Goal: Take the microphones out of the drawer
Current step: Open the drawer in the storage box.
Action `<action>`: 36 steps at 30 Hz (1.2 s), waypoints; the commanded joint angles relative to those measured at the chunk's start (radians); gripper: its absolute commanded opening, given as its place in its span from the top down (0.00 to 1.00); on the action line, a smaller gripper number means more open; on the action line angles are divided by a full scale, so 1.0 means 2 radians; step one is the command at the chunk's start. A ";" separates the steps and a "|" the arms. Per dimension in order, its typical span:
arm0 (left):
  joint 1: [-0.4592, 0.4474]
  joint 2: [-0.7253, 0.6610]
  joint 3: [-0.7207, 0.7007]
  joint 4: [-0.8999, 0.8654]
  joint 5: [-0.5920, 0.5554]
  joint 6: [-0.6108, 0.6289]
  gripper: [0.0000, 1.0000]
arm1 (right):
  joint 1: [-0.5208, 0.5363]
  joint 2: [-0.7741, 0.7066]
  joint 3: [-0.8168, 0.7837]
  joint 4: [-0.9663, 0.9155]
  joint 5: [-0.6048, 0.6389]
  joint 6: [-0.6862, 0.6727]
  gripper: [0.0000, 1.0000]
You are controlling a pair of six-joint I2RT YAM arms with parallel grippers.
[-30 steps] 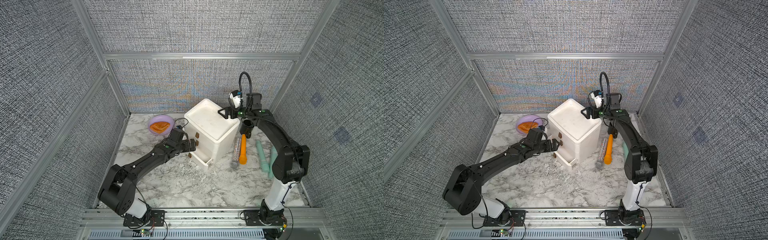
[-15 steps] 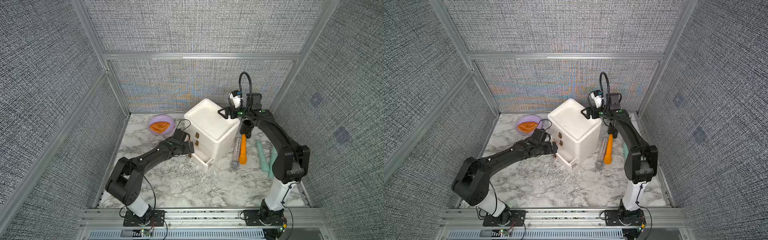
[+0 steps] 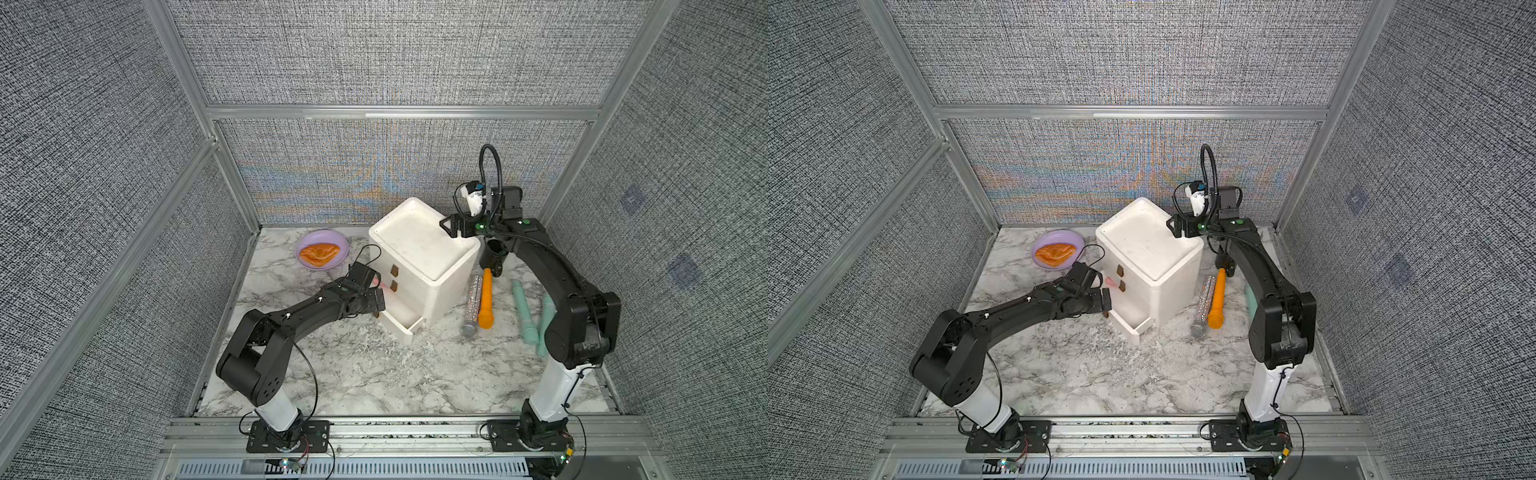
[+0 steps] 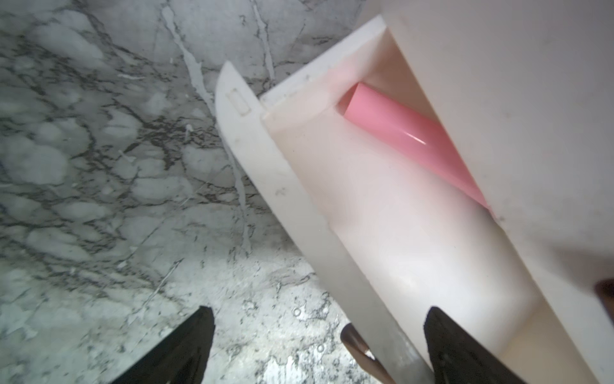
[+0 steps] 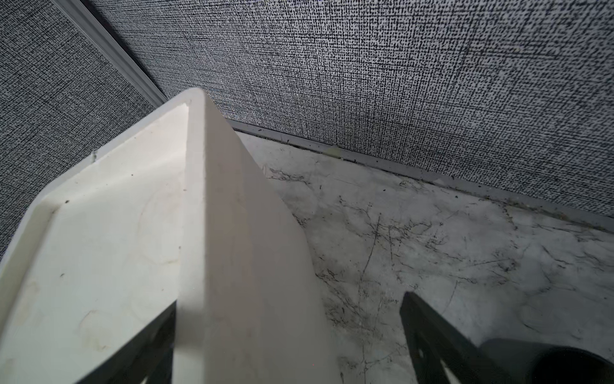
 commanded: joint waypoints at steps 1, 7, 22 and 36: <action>0.000 -0.013 -0.013 -0.059 -0.027 0.011 0.00 | 0.002 0.002 -0.003 -0.046 0.031 -0.008 0.02; 0.000 -0.046 -0.040 -0.077 -0.035 0.011 0.00 | 0.004 -0.002 -0.004 -0.048 0.050 -0.012 0.02; 0.000 -0.077 -0.065 -0.117 -0.055 0.022 0.00 | 0.007 -0.003 0.001 -0.054 0.068 -0.018 0.02; 0.001 -0.155 -0.081 -0.090 0.003 0.048 0.00 | 0.024 -0.007 0.009 -0.052 0.059 -0.036 0.02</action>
